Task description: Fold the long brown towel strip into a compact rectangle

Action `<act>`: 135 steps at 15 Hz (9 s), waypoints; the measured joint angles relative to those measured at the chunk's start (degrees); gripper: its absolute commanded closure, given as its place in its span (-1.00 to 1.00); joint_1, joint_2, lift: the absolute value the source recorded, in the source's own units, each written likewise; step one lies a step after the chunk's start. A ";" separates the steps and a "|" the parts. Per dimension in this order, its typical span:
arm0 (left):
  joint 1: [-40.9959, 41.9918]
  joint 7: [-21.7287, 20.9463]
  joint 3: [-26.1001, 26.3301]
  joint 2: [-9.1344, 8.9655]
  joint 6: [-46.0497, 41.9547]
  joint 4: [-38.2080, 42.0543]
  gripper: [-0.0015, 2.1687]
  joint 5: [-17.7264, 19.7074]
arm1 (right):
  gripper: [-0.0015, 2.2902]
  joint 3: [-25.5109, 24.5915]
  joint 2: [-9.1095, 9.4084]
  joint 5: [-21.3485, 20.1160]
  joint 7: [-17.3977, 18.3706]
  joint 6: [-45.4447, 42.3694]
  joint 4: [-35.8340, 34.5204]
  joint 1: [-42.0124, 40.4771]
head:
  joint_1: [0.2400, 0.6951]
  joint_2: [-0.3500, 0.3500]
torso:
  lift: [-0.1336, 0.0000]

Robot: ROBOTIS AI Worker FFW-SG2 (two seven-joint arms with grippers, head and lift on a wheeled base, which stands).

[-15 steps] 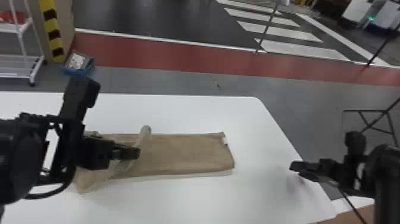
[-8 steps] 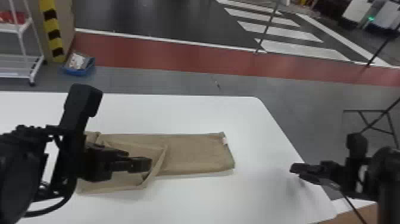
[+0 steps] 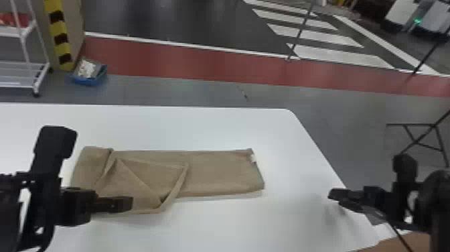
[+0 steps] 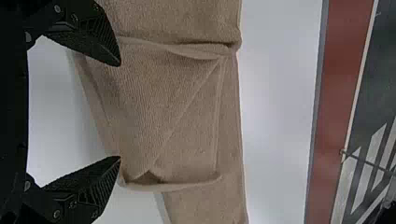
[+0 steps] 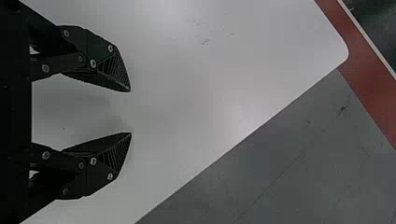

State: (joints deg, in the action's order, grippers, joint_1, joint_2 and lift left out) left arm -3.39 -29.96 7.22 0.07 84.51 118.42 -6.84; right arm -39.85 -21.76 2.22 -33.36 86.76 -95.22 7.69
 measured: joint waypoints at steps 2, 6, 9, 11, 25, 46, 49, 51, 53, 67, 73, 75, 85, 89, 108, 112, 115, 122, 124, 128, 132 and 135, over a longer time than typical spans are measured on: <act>0.18 0.86 -2.17 0.31 -2.70 -2.04 -0.80 0.17 | -0.43 0.19 0.10 -0.09 -0.13 0.18 -0.27 -0.12 | 1.00 -1.00 | -0.86; 0.43 1.26 -5.11 0.70 -4.63 -2.22 -0.80 1.66 | -0.43 1.02 0.58 -0.81 -0.13 0.21 -0.32 0.44 | 1.00 -1.00 | -0.86; 0.41 0.32 -4.99 1.21 -4.91 -2.39 -0.61 1.81 | -0.43 1.26 0.91 -1.21 -0.08 0.07 -0.14 0.92 | 1.00 -1.00 | -0.86; 0.71 -0.45 -4.52 1.24 -4.91 -2.09 -0.61 2.03 | -0.43 1.26 0.93 -1.38 -0.04 -0.10 0.23 1.13 | 1.00 -1.00 | -0.86; 1.26 -2.82 -2.54 1.09 1.11 3.66 0.64 2.25 | -0.45 0.52 0.80 -0.57 -0.12 -0.92 1.35 1.16 | 1.00 -1.00 | -0.86; -0.64 3.49 -1.11 1.12 -8.38 -3.29 -0.45 -0.17 | -0.45 1.08 0.32 -1.51 -0.22 -1.55 3.11 2.51 | 1.00 -1.00 | -0.86; -0.68 0.90 -0.66 1.43 -8.24 -3.95 -0.43 -1.49 | -0.45 1.02 0.32 -1.46 -0.21 -1.54 3.11 2.51 | 1.00 -1.00 | -0.86; -0.89 0.66 -0.16 1.56 -8.13 -4.42 0.36 -2.32 | -0.45 1.00 0.36 -1.43 -0.21 -1.54 3.13 2.51 | 1.00 -1.00 | -0.86; -1.06 1.60 -0.14 1.54 -8.21 -4.71 0.66 -2.52 | -0.45 1.00 0.40 -1.40 -0.24 -1.57 3.38 2.52 | 1.00 -1.00 | -0.86; -11.06 -0.11 11.11 -0.03 5.27 -1.22 0.58 -2.41 | -0.45 1.44 1.14 -1.25 -0.28 -2.91 4.27 3.06 | 1.00 -1.00 | -0.86; -20.25 6.44 12.96 -0.07 0.33 -19.90 0.49 0.05 | -0.45 1.06 0.89 1.01 -0.39 2.45 -2.29 1.89 | 1.00 -1.00 | -0.86; -22.96 8.17 13.14 -0.07 -2.39 -24.55 -0.12 1.22 | -0.45 1.51 1.09 1.03 -0.39 3.05 -3.17 1.89 | 1.00 -1.00 | -0.86; -15.35 6.37 12.08 -0.07 3.26 -10.36 -0.97 3.83 | -0.45 2.04 0.66 0.80 -0.39 3.20 -3.74 3.13 | 1.00 -1.00 | -0.86; -9.78 5.15 3.97 -0.07 5.25 0.37 -0.97 5.58 | -0.45 2.64 0.59 0.83 -0.39 3.20 -3.84 3.53 | 1.00 -1.00 | -0.86; 2.25 8.87 -4.97 -0.07 5.28 0.99 -0.76 8.18 | -0.45 3.19 1.66 2.61 -1.00 3.20 -4.83 1.65 | 1.00 -1.00 | -0.86; 1.67 9.24 -5.20 -0.07 5.28 -0.98 -0.76 9.43 | -0.45 3.03 2.05 2.44 -0.95 3.20 -5.05 1.63 | 1.00 -1.00 | -0.86; 1.78 9.36 -5.46 -0.07 5.29 -1.00 -0.76 13.68 | -0.45 3.02 2.07 2.21 -0.91 3.20 -5.06 1.63 | 1.00 -1.00 | -0.86; 0.73 15.00 -4.40 -0.07 0.21 -3.28 -0.76 16.98 | -0.45 2.89 2.07 2.27 -0.92 3.20 -5.06 1.64 | 1.00 -1.00 | -0.86; 0.66 15.12 -4.07 -0.07 -1.94 -3.86 -0.76 16.72 | -0.45 2.73 1.94 2.40 -0.92 3.20 -4.82 1.70 | 1.00 -1.00 | -0.86; 0.62 14.67 -4.64 -0.07 -2.27 -3.74 -0.76 16.51 | -0.45 2.72 1.74 2.26 -0.84 2.96 -3.70 2.21 | 1.00 -1.00 | -0.86; 0.50 14.60 -3.81 -0.07 -2.44 -3.85 -0.42 16.58 | -0.45 3.16 1.98 1.63 -0.73 2.58 -2.98 3.12 | 1.00 -1.00 | -0.86; 0.36 14.58 -3.19 -0.07 -2.45 -3.49 -0.35 16.44 | -0.45 3.16 1.88 1.54 -0.73 2.50 -2.34 3.79 | 1.00 -1.00 | -0.86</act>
State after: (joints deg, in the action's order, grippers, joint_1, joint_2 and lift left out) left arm -3.02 -15.38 4.02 0.00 82.05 114.93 9.60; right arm -36.69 -19.89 3.76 -34.10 89.27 -97.56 11.48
